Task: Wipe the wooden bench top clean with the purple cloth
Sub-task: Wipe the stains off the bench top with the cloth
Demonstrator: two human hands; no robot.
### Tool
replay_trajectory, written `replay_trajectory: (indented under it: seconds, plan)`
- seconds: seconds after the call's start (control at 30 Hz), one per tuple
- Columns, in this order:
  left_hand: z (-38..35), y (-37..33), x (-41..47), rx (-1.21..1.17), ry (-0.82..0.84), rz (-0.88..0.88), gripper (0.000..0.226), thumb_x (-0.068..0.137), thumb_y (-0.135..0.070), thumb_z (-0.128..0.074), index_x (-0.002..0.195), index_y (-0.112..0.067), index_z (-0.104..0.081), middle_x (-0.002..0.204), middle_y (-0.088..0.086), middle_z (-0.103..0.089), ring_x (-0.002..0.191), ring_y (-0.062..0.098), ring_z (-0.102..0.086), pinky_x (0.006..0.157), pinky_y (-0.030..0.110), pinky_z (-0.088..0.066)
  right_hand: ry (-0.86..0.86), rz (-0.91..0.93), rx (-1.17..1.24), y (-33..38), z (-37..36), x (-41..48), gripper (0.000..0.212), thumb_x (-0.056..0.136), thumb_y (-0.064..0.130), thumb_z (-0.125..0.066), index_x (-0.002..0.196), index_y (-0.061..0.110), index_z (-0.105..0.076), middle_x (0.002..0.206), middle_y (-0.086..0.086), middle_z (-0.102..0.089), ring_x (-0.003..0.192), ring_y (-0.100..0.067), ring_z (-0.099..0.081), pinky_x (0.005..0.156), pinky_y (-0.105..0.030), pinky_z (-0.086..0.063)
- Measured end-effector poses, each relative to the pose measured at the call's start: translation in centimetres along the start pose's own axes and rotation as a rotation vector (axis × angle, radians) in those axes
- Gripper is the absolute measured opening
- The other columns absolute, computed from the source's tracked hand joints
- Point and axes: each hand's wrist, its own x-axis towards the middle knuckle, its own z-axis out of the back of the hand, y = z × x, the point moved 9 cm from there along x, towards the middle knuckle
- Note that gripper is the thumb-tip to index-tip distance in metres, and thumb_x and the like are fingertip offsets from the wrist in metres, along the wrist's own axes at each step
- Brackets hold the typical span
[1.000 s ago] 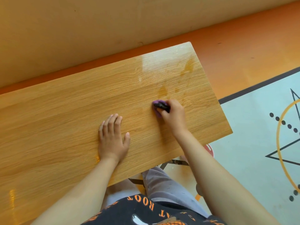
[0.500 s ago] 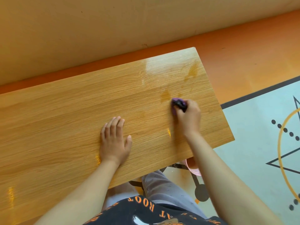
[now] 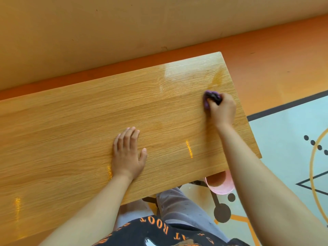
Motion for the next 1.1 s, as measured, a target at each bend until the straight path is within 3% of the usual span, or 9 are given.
replay_trajectory:
  seconds: [0.2, 0.37, 0.47, 0.57, 0.7, 0.9, 1.1]
  plan:
    - [0.0, 0.0, -0.1, -0.003, 0.002, 0.004, 0.063, 0.084, -0.04, -0.04, 0.139, -0.011, -0.037, 0.145, 0.009, -0.04, 0.138, 0.027, -0.031, 0.117, 0.043, -0.017, -0.062, -0.06, -0.065, -1.0, 0.6, -0.3, 0.022, 0.085, 0.018, -0.065, 0.102, 0.004, -0.062, 0.104, -0.015, -0.062, 0.1, -0.03, -0.055, 0.085, -0.03, -0.038]
    - [0.0, 0.1, 0.0, 0.007, -0.001, 0.011, 0.063, 0.083, -0.04, -0.041, 0.139, -0.011, -0.038, 0.145, 0.008, -0.04, 0.138, 0.026, -0.03, 0.117, 0.042, -0.015, 0.143, 0.236, 0.034, 8.0, -7.3, -6.1, 0.016, 0.077, 0.007, -0.066, 0.093, 0.006, -0.063, 0.095, -0.012, -0.062, 0.094, -0.03, -0.056, 0.08, -0.025, -0.035]
    - [0.1, 0.1, -0.1, 0.004, -0.005, 0.015, 0.063, 0.082, -0.04, -0.042, 0.138, -0.012, -0.04, 0.145, 0.007, -0.04, 0.139, 0.024, -0.03, 0.118, 0.041, -0.014, 0.291, 0.382, 0.053, 12.6, -10.9, -8.2, 0.015, 0.081, 0.012, -0.066, 0.094, 0.008, -0.06, 0.099, -0.008, -0.06, 0.097, -0.024, -0.052, 0.078, -0.029, -0.04]
    - [0.1, 0.1, -0.1, 0.013, -0.006, 0.017, 0.063, 0.083, -0.04, -0.042, 0.138, -0.012, -0.041, 0.146, 0.006, -0.04, 0.139, 0.023, -0.028, 0.118, 0.04, -0.013, 0.315, 0.422, 0.035, 13.4, -11.5, -6.9, 0.015, 0.084, 0.018, -0.065, 0.093, 0.008, -0.058, 0.098, -0.007, -0.059, 0.093, -0.023, -0.052, 0.071, -0.03, -0.039]
    - [0.1, 0.1, 0.0, 0.025, -0.005, 0.013, 0.063, 0.083, -0.041, -0.042, 0.139, -0.012, -0.04, 0.145, 0.006, -0.039, 0.139, 0.022, -0.028, 0.118, 0.04, -0.013, 0.211, 0.332, 0.052, 10.4, -8.8, -1.8, 0.015, 0.083, 0.015, -0.064, 0.093, 0.004, -0.062, 0.097, -0.014, -0.063, 0.093, -0.028, -0.056, 0.075, -0.028, -0.036]
    - [0.3, 0.0, -0.1, 0.023, 0.006, 0.011, 0.063, 0.083, -0.041, -0.041, 0.138, -0.012, -0.039, 0.145, 0.006, -0.038, 0.137, 0.023, -0.028, 0.118, 0.037, -0.007, -0.004, 0.022, -0.013, 1.1, -1.1, 5.9, 0.026, 0.082, 0.027, -0.065, 0.097, 0.005, -0.065, 0.101, -0.016, -0.066, 0.096, -0.031, -0.06, 0.079, -0.03, -0.041]
    - [0.0, 0.2, 0.0, 0.03, 0.031, 0.017, 0.063, 0.083, -0.041, -0.041, 0.139, -0.012, -0.039, 0.145, 0.006, -0.038, 0.138, 0.023, -0.028, 0.119, 0.037, -0.006, -0.031, 0.006, -0.069, 1.0, -0.6, 5.0, 0.023, 0.084, 0.023, -0.065, 0.1, 0.006, -0.063, 0.105, -0.014, -0.063, 0.098, -0.03, -0.058, 0.083, -0.031, -0.041]
